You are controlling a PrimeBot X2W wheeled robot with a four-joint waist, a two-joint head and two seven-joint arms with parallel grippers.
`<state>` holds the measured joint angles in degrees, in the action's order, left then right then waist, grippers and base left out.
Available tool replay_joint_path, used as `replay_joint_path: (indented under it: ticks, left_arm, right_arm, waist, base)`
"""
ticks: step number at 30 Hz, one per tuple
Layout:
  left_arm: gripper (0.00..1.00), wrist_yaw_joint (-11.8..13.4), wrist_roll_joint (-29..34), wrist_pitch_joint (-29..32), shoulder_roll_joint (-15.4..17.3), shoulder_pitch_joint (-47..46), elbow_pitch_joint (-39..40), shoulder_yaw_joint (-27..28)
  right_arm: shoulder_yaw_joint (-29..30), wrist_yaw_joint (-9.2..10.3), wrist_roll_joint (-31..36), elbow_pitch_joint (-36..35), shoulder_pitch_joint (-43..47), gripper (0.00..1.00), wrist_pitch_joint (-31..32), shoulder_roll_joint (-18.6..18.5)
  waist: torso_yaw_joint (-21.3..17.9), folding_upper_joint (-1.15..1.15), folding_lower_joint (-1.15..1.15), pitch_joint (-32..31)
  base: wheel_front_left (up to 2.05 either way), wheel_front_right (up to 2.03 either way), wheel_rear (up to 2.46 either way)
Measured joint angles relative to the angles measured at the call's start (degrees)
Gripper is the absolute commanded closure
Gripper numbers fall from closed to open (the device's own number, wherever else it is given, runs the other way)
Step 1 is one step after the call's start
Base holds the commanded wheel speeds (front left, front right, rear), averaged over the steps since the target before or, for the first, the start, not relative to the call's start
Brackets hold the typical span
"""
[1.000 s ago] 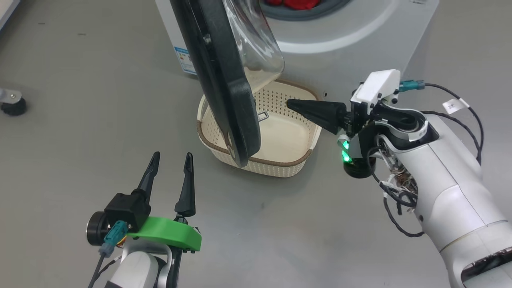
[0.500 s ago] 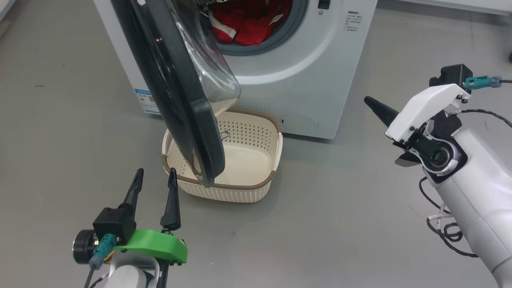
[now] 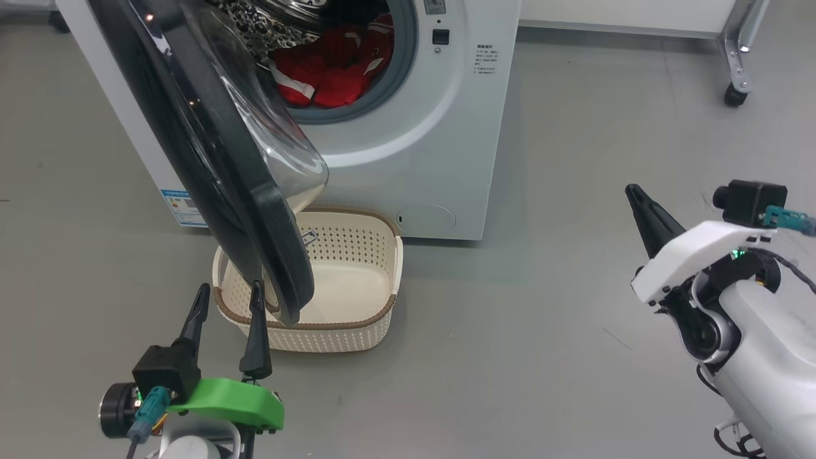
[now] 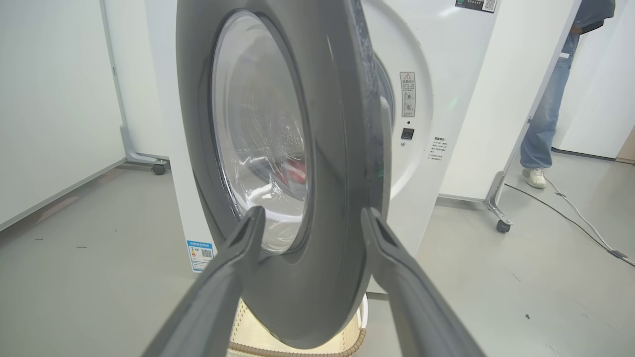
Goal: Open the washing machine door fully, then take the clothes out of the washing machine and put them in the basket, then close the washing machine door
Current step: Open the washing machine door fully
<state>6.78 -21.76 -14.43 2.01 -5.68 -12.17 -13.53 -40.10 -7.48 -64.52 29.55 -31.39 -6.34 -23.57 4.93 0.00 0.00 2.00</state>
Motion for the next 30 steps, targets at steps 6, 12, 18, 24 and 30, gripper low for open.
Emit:
replay_joint_path:
  ticks: [6,12,18,24,30]
  left_arm:
    - [0.00,0.00,0.21,0.00,0.00,0.12,0.41,1.59]
    - [0.00,0.00,0.77,0.00,0.00,0.48,1.10,3.20]
    - [0.00,0.00,1.27,0.00,0.00,1.05,1.40,4.70]
    - [0.00,0.00,1.40,0.00,0.00,2.05,1.48,5.10]
    - [0.00,0.00,1.44,0.00,0.00,2.17,1.57,4.77]
  right_arm:
    - [0.60,0.00,1.77,-1.31,4.67,1.00,-7.00,-0.18]
    - [1.88,1.13,3.91,-2.76,8.23,1.00,-8.62,-0.93]
    - [4.67,2.85,5.88,-4.88,10.93,1.00,-8.60,-0.73]
    - [13.69,5.72,9.15,-9.06,13.17,0.00,-8.53,1.08]
    - [17.26,6.62,13.13,-12.47,16.73,0.00,-8.53,2.45]
  waist:
    - [-1.70,0.00,0.00,0.00]
    - [-3.16,0.00,0.00,0.19]
    - [-4.44,0.00,0.00,0.38]
    - [-5.55,0.00,0.00,0.29]
    - [-5.76,0.00,0.00,0.54]
  base:
    - [0.00,0.00,0.00]
    - [0.00,0.00,0.00]
    - [0.00,0.00,0.00]
    - [0.00,0.00,0.00]
    - [0.00,0.00,0.00]
